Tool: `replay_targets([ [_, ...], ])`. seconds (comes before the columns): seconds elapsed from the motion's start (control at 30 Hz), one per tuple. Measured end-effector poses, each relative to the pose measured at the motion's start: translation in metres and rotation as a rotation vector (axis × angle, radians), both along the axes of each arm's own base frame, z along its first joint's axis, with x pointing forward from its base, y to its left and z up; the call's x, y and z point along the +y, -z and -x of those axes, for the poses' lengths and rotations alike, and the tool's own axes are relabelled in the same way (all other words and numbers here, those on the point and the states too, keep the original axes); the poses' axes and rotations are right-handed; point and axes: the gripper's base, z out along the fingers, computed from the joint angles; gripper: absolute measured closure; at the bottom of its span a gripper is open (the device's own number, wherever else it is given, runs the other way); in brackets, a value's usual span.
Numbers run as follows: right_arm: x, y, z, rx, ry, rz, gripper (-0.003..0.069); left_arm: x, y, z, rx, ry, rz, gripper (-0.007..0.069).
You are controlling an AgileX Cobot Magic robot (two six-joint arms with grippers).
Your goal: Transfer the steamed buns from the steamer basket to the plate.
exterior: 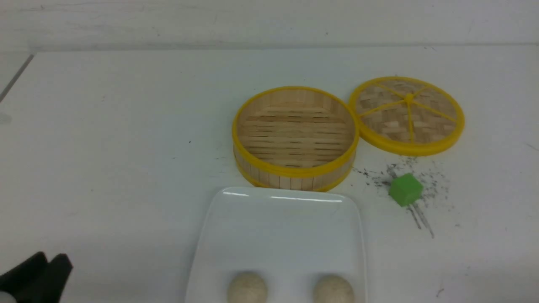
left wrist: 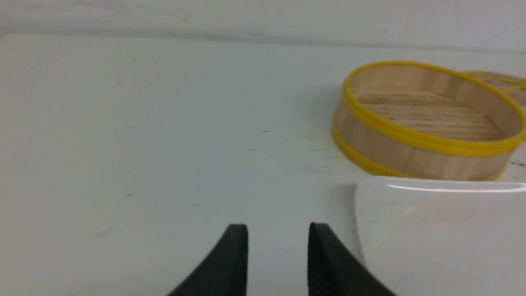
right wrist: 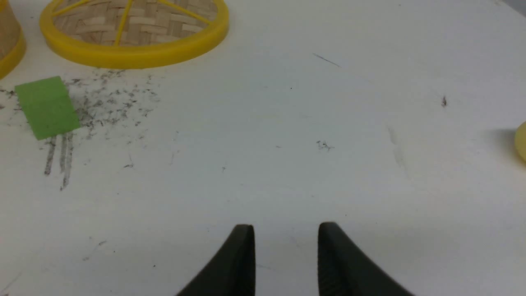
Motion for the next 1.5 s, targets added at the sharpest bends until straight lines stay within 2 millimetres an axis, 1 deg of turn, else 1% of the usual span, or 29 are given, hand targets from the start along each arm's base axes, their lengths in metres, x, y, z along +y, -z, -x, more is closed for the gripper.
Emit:
replay_targets([
  [0.07,0.000,0.000,0.000,0.000,0.000,0.000,0.0416,-0.003,0.006,0.001,-0.002,0.027,0.010,0.0384],
  [0.17,0.000,0.000,0.000,0.000,0.000,-0.001,0.0416,-0.003,0.009,0.001,0.009,0.029,0.031,0.0384],
  [0.5,0.000,0.000,0.000,0.000,0.000,-0.001,0.0416,0.003,0.010,-0.001,0.023,-0.056,0.052,0.0384],
  [1.03,0.000,0.000,0.000,0.000,0.000,-0.001,0.0416,0.005,0.014,-0.001,0.054,-0.073,-0.005,0.0384],
  [1.17,0.000,0.000,0.000,0.000,0.000,-0.001,0.0416,0.002,0.019,0.001,0.086,-0.038,-0.045,0.0384],
  [1.37,0.000,0.000,0.000,0.000,0.000,-0.001,0.0416,-0.007,0.025,0.006,0.122,0.099,-0.155,0.0384],
  [1.5,0.000,0.000,0.000,0.000,0.001,-0.003,0.0416,-0.011,0.031,0.009,0.159,0.161,-0.162,0.0384],
])
